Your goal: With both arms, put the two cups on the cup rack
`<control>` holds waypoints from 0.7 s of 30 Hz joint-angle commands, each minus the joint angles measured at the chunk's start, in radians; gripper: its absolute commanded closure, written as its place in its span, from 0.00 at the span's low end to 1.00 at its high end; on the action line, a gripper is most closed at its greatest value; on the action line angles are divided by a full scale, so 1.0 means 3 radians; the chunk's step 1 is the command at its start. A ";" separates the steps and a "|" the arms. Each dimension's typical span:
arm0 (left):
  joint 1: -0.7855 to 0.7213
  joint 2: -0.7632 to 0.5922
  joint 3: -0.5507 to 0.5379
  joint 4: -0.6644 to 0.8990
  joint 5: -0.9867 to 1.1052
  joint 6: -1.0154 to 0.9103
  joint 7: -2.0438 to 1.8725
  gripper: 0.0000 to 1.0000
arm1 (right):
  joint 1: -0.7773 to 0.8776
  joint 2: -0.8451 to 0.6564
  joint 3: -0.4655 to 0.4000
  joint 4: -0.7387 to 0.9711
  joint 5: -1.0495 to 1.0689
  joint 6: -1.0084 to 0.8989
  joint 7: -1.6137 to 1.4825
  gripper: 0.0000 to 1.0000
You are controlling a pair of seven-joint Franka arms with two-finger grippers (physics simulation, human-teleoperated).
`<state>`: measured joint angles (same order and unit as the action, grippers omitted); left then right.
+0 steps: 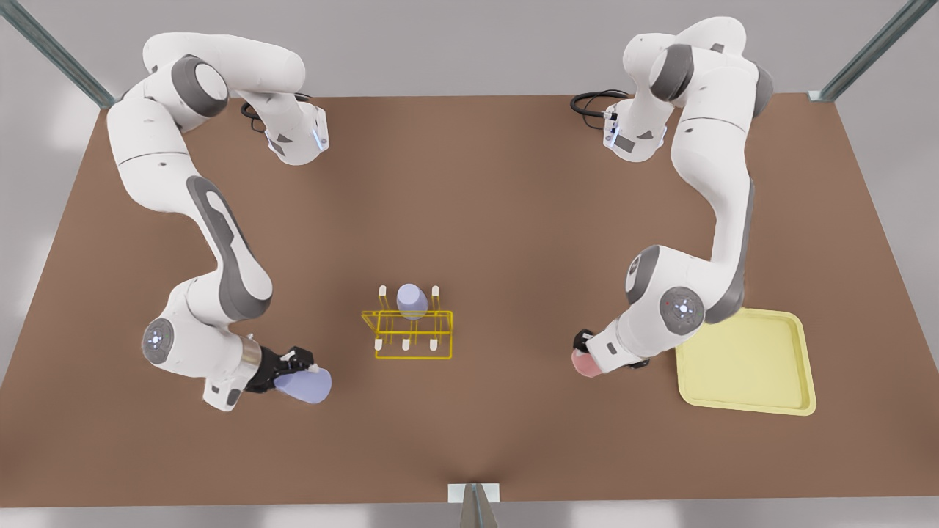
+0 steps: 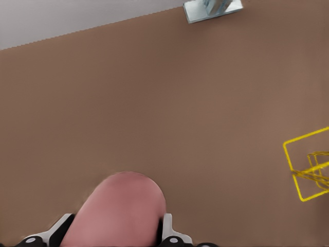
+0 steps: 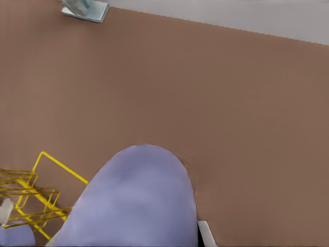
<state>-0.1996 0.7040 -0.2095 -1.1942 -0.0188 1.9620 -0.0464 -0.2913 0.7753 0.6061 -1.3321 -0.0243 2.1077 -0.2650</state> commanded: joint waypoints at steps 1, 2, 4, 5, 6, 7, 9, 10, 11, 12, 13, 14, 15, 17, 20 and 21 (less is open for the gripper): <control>-0.0096 0.0097 -0.0191 0.0191 -0.0055 -0.0200 -0.2606 0.23 | 0.0004 -0.0043 0.0127 0.0002 -0.0021 -0.0153 0.0040 0.21; -0.0245 0.0210 -0.0186 0.0340 -0.0055 -0.0195 -0.2678 0.23 | 0.0010 -0.0048 0.0193 0.0002 -0.0021 -0.0174 0.0040 0.21; -0.0510 0.0491 -0.0176 0.0738 -0.0060 -0.0189 -0.2872 0.22 | 0.0020 -0.0058 0.0342 0.0002 -0.0021 -0.0204 0.0045 0.21; -0.0674 0.0654 -0.0176 0.0933 -0.0101 0.0034 -0.2995 0.22 | 0.0020 -0.0058 0.0403 -0.0003 -0.0021 -0.0230 0.0050 0.20; -0.0817 0.0736 -0.0161 0.0959 -0.0096 0.0285 -0.3041 0.22 | 0.0055 -0.0058 0.0403 -0.0003 -0.0021 -0.0266 0.0050 0.19; -0.0874 0.0828 -0.0156 0.1050 -0.0101 0.0449 -0.3143 0.22 | 0.0076 -0.0053 0.0408 -0.0008 -0.0021 -0.0266 0.0045 0.19; -0.0894 0.0864 -0.0166 0.1097 -0.0101 0.0777 -0.3332 0.23 | 0.0096 -0.0053 0.0408 -0.0013 -0.0021 -0.0440 0.0035 0.19; -0.0899 0.0870 -0.0171 0.1097 -0.0147 0.0833 -0.3338 0.22 | 0.0107 -0.0053 0.0454 -0.0013 -0.0016 -0.0522 0.0045 0.19; -0.0904 0.0875 -0.0176 0.1097 -0.0173 0.0848 -0.3332 0.22 | 0.0117 -0.0053 0.0459 -0.0013 -0.0016 -0.0568 0.0045 0.19; -0.0950 0.0926 -0.0171 0.1097 -0.0173 0.0961 -0.3338 0.22 | 0.0132 -0.0048 0.0459 -0.0023 -0.0016 -0.0583 0.0050 0.19; -0.1032 0.0941 -0.0171 0.1097 -0.0173 0.0951 -0.3363 0.22 | 0.0142 -0.0043 0.0459 -0.0034 -0.0016 -0.0603 0.0050 0.19; -0.1093 0.0951 -0.0171 0.1102 -0.0173 0.0951 -0.3409 0.22 | 0.0153 -0.0038 0.0459 -0.0044 -0.0016 -0.0614 0.0055 0.19; -0.1114 0.0977 -0.0171 0.1102 -0.0173 0.0956 -0.3404 0.22 | 0.0148 -0.0038 0.0459 -0.0054 -0.0016 -0.0629 0.0050 0.19; -0.1191 0.1028 -0.0156 0.1122 -0.0173 0.0951 -0.3435 0.22 | 0.0148 -0.0023 0.0454 -0.0064 -0.0016 -0.0675 0.0045 0.19; -0.1211 0.1074 -0.0156 0.1127 -0.0173 0.0961 -0.3435 0.00 | 0.0168 -0.0012 0.0449 -0.0064 -0.0026 -0.0716 0.0045 0.19; -0.1216 0.1074 -0.0156 0.1132 -0.0173 0.0966 -0.3435 0.00 | 0.0173 -0.0002 0.0449 -0.0069 -0.0026 -0.0716 0.0040 0.19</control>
<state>-0.5618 1.0268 -0.2560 -0.8565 -0.0703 2.2245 -0.7318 -0.2402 0.7744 0.7405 -1.3521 -0.0286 1.9233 -0.2596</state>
